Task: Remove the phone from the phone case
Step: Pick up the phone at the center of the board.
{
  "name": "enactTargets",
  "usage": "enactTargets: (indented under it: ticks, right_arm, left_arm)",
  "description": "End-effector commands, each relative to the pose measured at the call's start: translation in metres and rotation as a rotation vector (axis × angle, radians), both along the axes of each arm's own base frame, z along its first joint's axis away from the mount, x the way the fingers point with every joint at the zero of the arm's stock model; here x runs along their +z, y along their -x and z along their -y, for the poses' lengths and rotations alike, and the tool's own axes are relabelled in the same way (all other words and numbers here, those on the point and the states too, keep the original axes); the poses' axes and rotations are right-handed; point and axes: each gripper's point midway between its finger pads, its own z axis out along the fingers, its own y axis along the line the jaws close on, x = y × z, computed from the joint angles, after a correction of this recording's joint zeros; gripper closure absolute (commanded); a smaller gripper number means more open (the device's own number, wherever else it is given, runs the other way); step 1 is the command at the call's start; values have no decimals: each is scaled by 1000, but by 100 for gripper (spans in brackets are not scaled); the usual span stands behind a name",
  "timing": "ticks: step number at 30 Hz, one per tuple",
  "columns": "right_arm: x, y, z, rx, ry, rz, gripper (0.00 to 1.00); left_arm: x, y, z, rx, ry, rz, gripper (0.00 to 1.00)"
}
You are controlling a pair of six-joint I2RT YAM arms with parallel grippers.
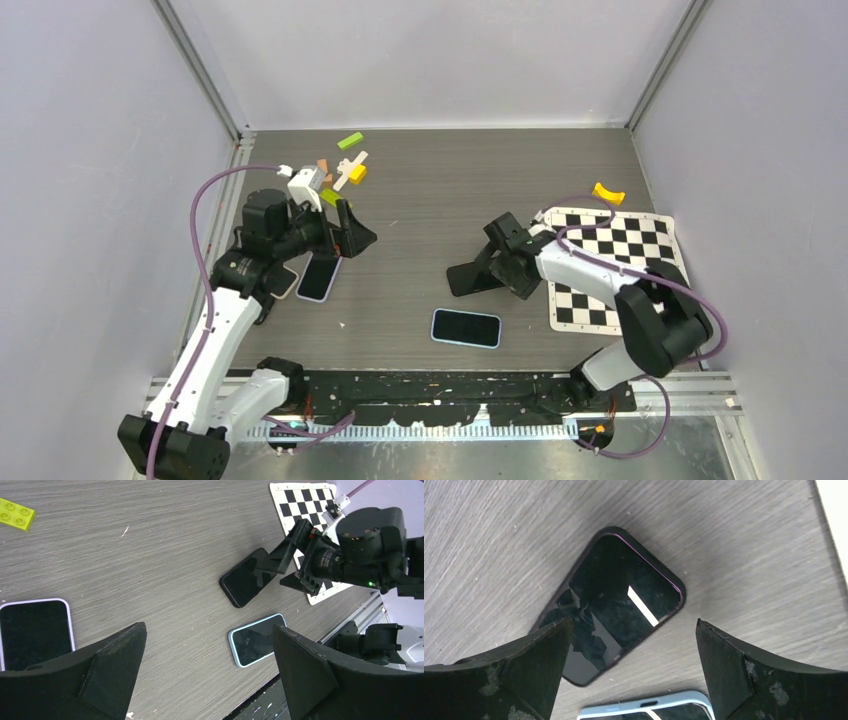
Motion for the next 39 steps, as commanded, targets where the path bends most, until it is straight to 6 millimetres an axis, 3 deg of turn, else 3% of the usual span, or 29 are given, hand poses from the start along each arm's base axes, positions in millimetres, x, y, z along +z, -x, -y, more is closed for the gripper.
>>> enactTargets:
  ticks: [1,8,15,18,23,27,31,35,39]
  right_arm:
    - [7,-34,-14,-84,-26,62,1]
    - [2,-80,-44,-9,-15,70,0]
    - [-4,-98,-46,88,35,32,0]
    - [-8,-105,-56,277,78,17,0]
    - [-27,-97,-45,420,209,-102,0]
    - [-30,-95,-51,480,246,-109,1]
    - [-29,-95,-57,522,278,-133,13]
    - [-28,-91,-51,474,296,-142,12]
    - [-23,-87,-35,342,337,-128,4]
  left_arm:
    - [6,-7,-1,0,-20,54,0]
    - [3,-10,-6,20,-48,51,0]
    - [-1,-10,-12,50,-69,44,0]
    - [-1,-12,-16,74,-82,45,0]
    - [0,-9,-23,107,-101,51,0]
    - [1,-9,-22,106,-96,55,0]
    - [1,-9,-24,114,-98,59,0]
    - [-1,-10,-32,158,-122,56,0]
    - [2,-9,-34,165,-122,70,0]
